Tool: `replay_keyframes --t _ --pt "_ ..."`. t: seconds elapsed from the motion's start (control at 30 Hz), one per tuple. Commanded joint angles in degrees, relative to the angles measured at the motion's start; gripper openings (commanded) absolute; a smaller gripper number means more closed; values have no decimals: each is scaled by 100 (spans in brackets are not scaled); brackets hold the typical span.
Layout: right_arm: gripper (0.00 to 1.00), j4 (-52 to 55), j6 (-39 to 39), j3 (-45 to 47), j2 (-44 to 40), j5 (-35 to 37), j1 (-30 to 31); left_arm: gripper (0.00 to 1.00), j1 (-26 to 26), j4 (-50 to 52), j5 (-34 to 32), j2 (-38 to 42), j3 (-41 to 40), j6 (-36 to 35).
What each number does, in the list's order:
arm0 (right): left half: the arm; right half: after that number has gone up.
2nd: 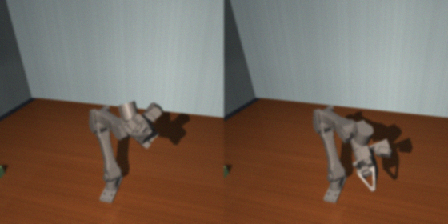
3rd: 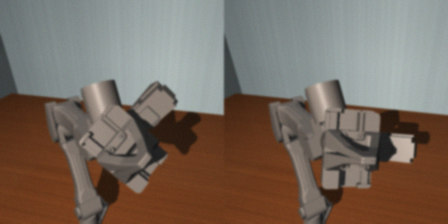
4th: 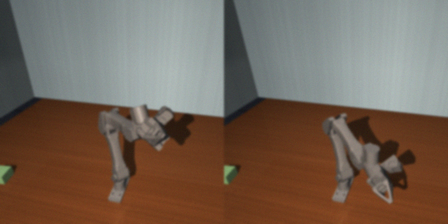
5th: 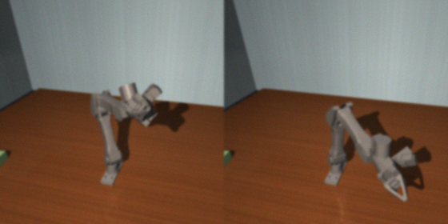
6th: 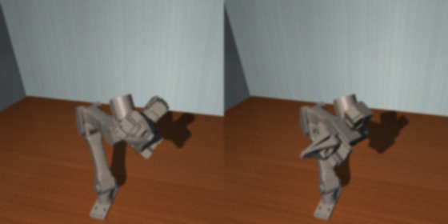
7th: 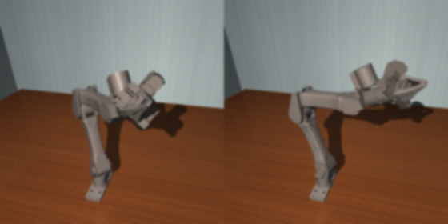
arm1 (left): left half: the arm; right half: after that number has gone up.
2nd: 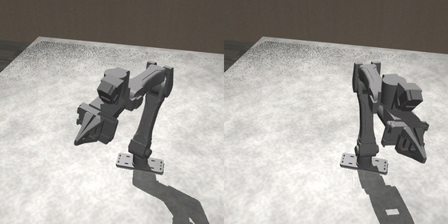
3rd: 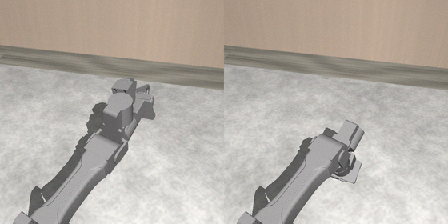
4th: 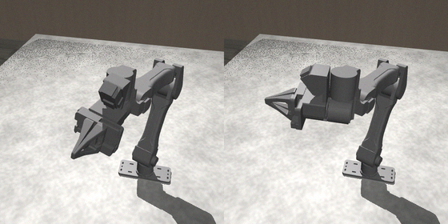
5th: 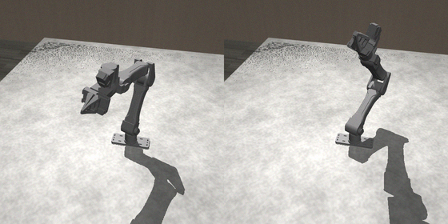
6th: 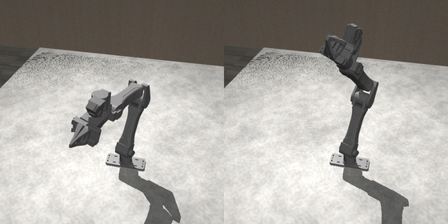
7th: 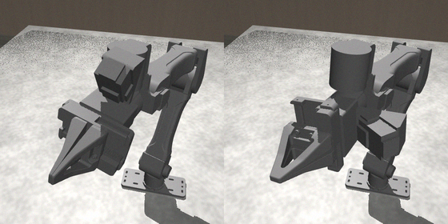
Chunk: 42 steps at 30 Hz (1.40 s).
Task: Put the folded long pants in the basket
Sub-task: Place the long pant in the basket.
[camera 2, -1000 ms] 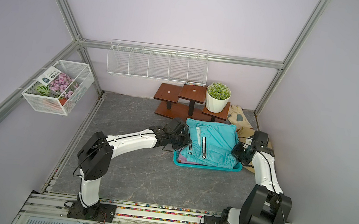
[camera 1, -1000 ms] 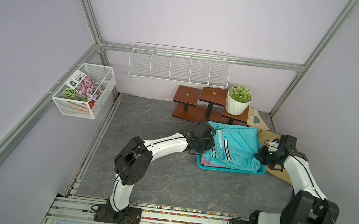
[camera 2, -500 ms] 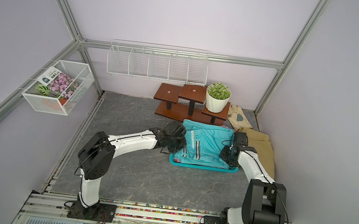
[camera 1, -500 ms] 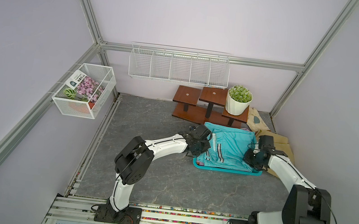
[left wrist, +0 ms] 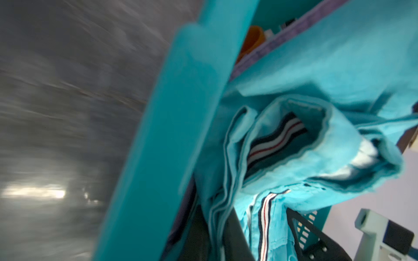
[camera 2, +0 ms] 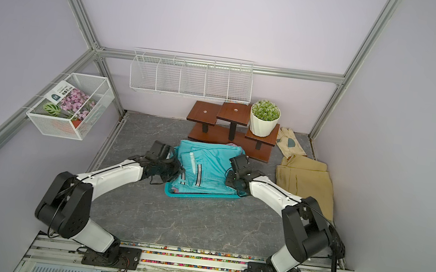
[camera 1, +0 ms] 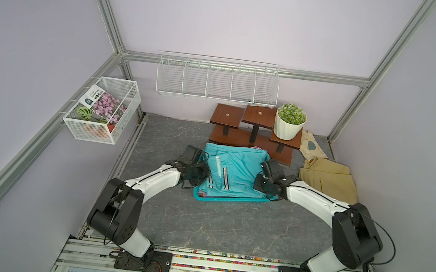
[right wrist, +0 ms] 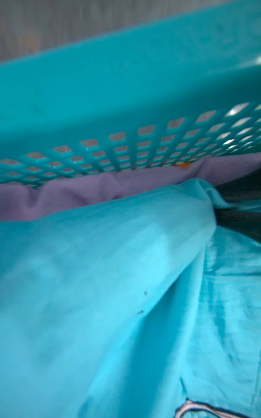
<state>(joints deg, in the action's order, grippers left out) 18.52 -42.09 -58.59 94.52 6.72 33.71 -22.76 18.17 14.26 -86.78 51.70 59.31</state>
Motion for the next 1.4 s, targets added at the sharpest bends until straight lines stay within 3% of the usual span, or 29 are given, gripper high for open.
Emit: replay_keyframes --t 0.0,0.2,0.47,0.6,0.73,0.83,0.93,1.03,1.27,1.3,1.37 --pt "0 1128 -399 -54 778 949 473 0 853 1308 -1426 224 -453 -754" --pt "0 1132 -546 -689 1438 1122 1321 0 1318 1579 -1343 250 -361 -1060" --pt "0 1606 -421 -1353 1646 1411 1374 0 1459 1639 -1235 625 -517 -1046" --pt "0 1365 -323 -1316 1398 1157 1504 5 1468 2160 -1763 1188 -205 -988" --pt "3 1242 -340 -1202 1246 1141 1830 6 1468 2136 -1558 1365 -87 -1041" --pt "17 1274 -329 -1155 1054 1299 1963 12 1468 2260 -1531 1455 -68 -965" --pt "37 1471 -255 -1155 713 1522 1965 39 1468 2301 -1524 1833 -158 -913" --pt "51 1600 -118 -1177 262 1688 1957 41 1468 2404 -1430 2258 -134 -947" --pt "60 2202 245 -1546 -624 1994 1844 40 1450 2688 -1098 3055 321 -977" --pt "60 2260 291 -1544 -785 2028 1803 36 1422 2706 -1008 3134 412 -1005" --pt "61 2402 347 -1452 -1141 2126 1696 13 1255 2559 -770 3253 534 -1037"
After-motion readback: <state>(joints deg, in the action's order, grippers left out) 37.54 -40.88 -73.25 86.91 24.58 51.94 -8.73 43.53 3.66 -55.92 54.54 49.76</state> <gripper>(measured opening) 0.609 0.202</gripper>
